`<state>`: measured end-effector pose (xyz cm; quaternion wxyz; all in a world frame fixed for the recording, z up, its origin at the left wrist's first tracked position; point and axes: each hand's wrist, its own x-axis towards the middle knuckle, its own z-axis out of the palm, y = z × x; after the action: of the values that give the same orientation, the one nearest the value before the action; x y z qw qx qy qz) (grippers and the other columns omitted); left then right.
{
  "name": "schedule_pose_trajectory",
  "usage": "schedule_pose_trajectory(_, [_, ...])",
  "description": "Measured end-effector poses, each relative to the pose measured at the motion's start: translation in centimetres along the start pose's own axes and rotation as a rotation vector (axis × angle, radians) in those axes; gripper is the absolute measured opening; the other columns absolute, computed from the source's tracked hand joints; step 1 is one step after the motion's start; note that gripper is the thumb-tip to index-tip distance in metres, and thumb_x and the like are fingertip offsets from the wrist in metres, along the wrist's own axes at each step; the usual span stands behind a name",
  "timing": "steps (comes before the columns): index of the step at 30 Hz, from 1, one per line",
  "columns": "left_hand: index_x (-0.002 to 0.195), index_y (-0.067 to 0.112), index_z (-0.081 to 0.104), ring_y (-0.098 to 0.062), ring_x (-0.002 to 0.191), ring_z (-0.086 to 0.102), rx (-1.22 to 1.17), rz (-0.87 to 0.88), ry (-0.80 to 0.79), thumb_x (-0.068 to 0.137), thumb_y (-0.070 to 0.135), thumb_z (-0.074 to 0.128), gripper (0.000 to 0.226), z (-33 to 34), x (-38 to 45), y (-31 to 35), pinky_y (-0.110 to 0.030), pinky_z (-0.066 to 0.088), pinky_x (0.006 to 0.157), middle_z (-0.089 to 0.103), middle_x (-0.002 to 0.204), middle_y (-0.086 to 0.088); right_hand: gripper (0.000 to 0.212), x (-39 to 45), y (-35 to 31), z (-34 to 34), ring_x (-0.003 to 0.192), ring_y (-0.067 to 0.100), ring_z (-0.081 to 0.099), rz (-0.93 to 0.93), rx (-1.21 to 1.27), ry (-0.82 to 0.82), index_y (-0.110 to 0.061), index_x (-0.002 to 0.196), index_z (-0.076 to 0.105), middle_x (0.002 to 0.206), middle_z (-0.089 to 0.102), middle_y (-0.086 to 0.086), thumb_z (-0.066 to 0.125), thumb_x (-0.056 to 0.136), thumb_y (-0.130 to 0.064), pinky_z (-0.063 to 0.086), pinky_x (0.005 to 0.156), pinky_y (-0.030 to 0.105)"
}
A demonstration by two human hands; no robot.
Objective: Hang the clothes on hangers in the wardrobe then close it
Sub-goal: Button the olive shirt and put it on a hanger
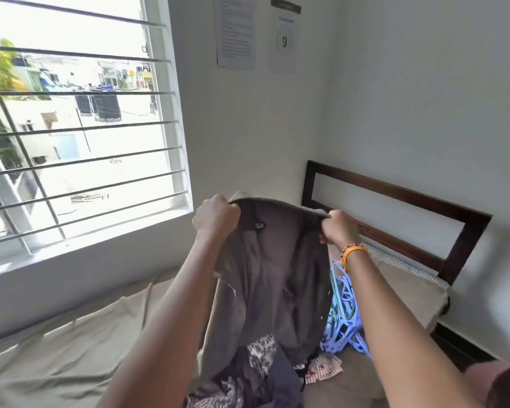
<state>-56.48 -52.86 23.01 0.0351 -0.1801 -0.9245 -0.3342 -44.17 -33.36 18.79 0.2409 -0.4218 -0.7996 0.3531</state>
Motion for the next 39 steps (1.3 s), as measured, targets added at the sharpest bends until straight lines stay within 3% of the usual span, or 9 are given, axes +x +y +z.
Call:
schedule_pose_trajectory(3, [0.104, -0.001, 0.060, -0.038, 0.089, 0.063, -0.313, -0.113, -0.207, 0.069, 0.023, 0.040, 0.047, -1.1, 1.0, -0.3, -0.040, 0.054, 0.081, 0.065, 0.107, -0.021, 0.045, 0.4, -4.6, -2.0, 0.038, 0.021, 0.061, 0.062, 0.342, -0.066, 0.004, 0.127, 0.041, 0.068, 0.063, 0.019, 0.024, 0.086, -0.003, 0.053, 0.044, 0.028])
schedule_pose_trajectory(8, [0.113, 0.009, 0.048, -0.016, 0.063, 0.053, -1.045, -0.196, -0.233, 0.100, 0.017, 0.033, 0.021, -5.9, 1.2, 4.9, -0.019, 0.048, 0.037, 0.052, 0.080, -0.005, 0.051, -0.5, -12.4, -6.6, 0.065, 0.026, 0.068, -0.132, 0.684, -0.098, -0.012, 0.140, 0.020, 0.081, 0.066, 0.017, 0.011, 0.091, -0.023, 0.053, 0.061, 0.032])
schedule_pose_trajectory(10, [0.125, 0.000, 0.049, -0.015, 0.060, 0.061, -1.294, -0.082, -0.154, 0.100, 0.008, 0.030, 0.032, -8.6, 1.1, 7.2, -0.021, 0.052, 0.043, 0.056, 0.082, -0.009, 0.045, -1.0, -14.7, -8.7, 0.078, 0.025, 0.066, -0.271, 0.758, -0.058, -0.023, 0.136, 0.030, 0.095, 0.065, 0.013, 0.017, 0.092, -0.023, 0.048, 0.067, 0.031])
schedule_pose_trajectory(13, [0.105, 0.006, 0.057, -0.016, 0.060, 0.068, -1.504, 0.250, 0.048, 0.090, -0.009, 0.025, 0.039, -12.7, 0.1, 9.5, -0.030, 0.059, 0.059, 0.064, 0.085, -0.014, 0.044, -2.5, -17.9, -11.8, 0.090, 0.017, 0.057, -0.585, 0.767, 0.193, -0.028, 0.121, 0.044, 0.107, 0.057, -0.001, 0.028, 0.089, -0.003, 0.046, 0.074, 0.033])
schedule_pose_trajectory(18, [0.090, 0.022, 0.066, -0.019, 0.075, 0.071, -1.223, 0.496, 0.296, 0.090, 0.020, 0.053, 0.013, -15.3, 0.7, 11.4, -0.035, 0.058, 0.065, 0.071, 0.088, -0.007, 0.037, -6.2, -21.7, -14.1, 0.084, -0.001, 0.054, -0.898, 0.616, 0.502, -0.012, 0.116, 0.047, 0.098, 0.056, -0.010, 0.037, 0.084, 0.005, 0.045, 0.079, 0.019])
schedule_pose_trajectory(22, [0.069, 0.013, 0.061, -0.019, 0.043, 0.058, -1.111, 0.352, 0.359, 0.095, 0.021, 0.050, 0.029, -15.5, 1.4, 11.0, -0.031, 0.048, 0.052, 0.062, 0.053, -0.007, 0.036, -5.8, -21.4, -13.8, 0.082, 0.030, 0.068, -0.596, 0.467, 0.321, -0.006, 0.103, 0.056, 0.091, 0.068, 0.010, 0.045, 0.069, -0.009, 0.055, 0.078, 0.045])
schedule_pose_trajectory(28, [0.034, 0.020, 0.046, -0.017, 0.043, 0.037, -1.235, 0.388, 0.461, 0.082, 0.018, 0.052, 0.048, -15.8, 0.5, 9.7, -0.029, 0.029, 0.050, 0.041, 0.036, 0.004, 0.034, -6.9, -19.1, -14.3, 0.089, 0.019, 0.070, -0.661, 0.681, 0.046, 0.004, 0.109, 0.058, 0.100, 0.068, 0.014, 0.070, 0.077, 0.005, 0.057, 0.076, 0.027])
schedule_pose_trajectory(34, [0.051, 0.020, 0.057, -0.018, 0.056, 0.063, -1.105, 0.451, 0.424, 0.082, 0.035, 0.058, 0.034, -12.8, 3.9, 10.8, -0.041, 0.056, 0.069, 0.061, 0.051, 0.003, 0.042, -2.0, -19.0, -11.4, 0.099, 0.021, 0.064, -0.671, 0.539, 0.321, -0.010, 0.113, 0.056, 0.104, 0.066, 0.002, 0.072, 0.074, -0.010, 0.055, 0.084, 0.042])
schedule_pose_trajectory(39, [0.081, 0.009, 0.064, -0.027, 0.082, 0.063, -0.730, 0.293, 0.292, 0.088, 0.037, 0.052, 0.031, -2.0, 10.8, 8.4, -0.037, 0.050, 0.079, 0.068, 0.079, -0.005, 0.031, 8.1, -14.4, -2.4, 0.098, 0.027, 0.064, -0.451, 0.444, 0.228, -0.013, 0.106, 0.056, 0.104, 0.067, 0.007, 0.066, 0.076, -0.011, 0.051, 0.088, 0.039])
